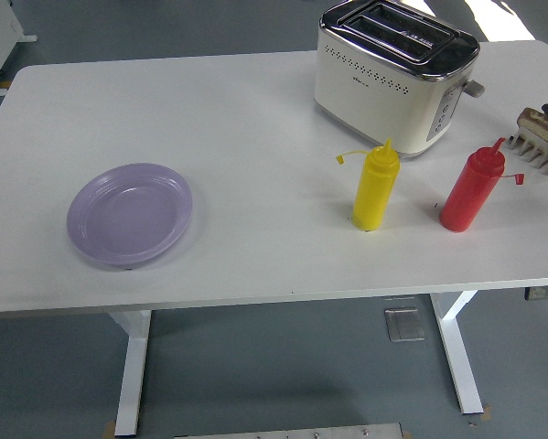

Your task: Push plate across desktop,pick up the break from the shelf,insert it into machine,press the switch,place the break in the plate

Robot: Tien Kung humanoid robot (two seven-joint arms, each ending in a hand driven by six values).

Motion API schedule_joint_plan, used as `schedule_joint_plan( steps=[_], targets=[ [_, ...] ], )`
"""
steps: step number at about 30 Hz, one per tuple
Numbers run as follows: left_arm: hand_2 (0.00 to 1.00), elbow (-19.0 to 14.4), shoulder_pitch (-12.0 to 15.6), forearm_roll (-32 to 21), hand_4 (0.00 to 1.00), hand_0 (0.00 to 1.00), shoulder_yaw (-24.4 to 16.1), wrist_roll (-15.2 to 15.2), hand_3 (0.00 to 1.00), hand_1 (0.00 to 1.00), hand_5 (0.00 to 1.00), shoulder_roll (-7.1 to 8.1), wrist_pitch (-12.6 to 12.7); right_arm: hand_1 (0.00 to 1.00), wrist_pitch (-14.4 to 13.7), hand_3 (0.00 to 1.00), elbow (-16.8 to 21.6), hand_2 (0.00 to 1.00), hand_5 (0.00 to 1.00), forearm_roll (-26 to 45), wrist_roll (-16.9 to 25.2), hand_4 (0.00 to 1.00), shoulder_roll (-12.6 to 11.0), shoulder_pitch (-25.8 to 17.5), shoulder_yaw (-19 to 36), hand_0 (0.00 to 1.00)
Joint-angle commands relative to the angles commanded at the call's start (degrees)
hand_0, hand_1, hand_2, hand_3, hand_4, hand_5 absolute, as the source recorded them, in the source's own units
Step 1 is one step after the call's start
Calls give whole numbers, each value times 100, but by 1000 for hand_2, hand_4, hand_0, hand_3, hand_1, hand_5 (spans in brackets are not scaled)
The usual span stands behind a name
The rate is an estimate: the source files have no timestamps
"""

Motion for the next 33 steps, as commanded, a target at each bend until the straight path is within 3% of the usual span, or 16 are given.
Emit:
schedule_joint_plan(
  steps=[11, 18, 32, 33],
  targets=[
    [641, 867, -156, 399, 770, 766, 168, -137, 619, 691, 998, -56, -67, 700, -27, 806, -391, 740, 257, 25, -23, 786, 156, 108, -186, 681],
    [644, 1247, -289, 513, 789, 774, 390, -189, 622, 698, 998, -93, -95, 694, -89, 805, -658, 735, 263, -6, -8, 795, 218, 214, -323, 673],
    [649, 1648, -599, 639, 796, 779, 831, -243, 625, 702, 998, -170, -144, 645, -415, 757, -1179, 676, 246, -127, 98, 769, 266, 424, -551, 617],
    [649, 1672, -622, 653, 796, 781, 874, -254, 622, 703, 998, -181, -147, 618, -452, 720, -1210, 640, 241, -141, 105, 749, 270, 435, -562, 579]
  ],
)
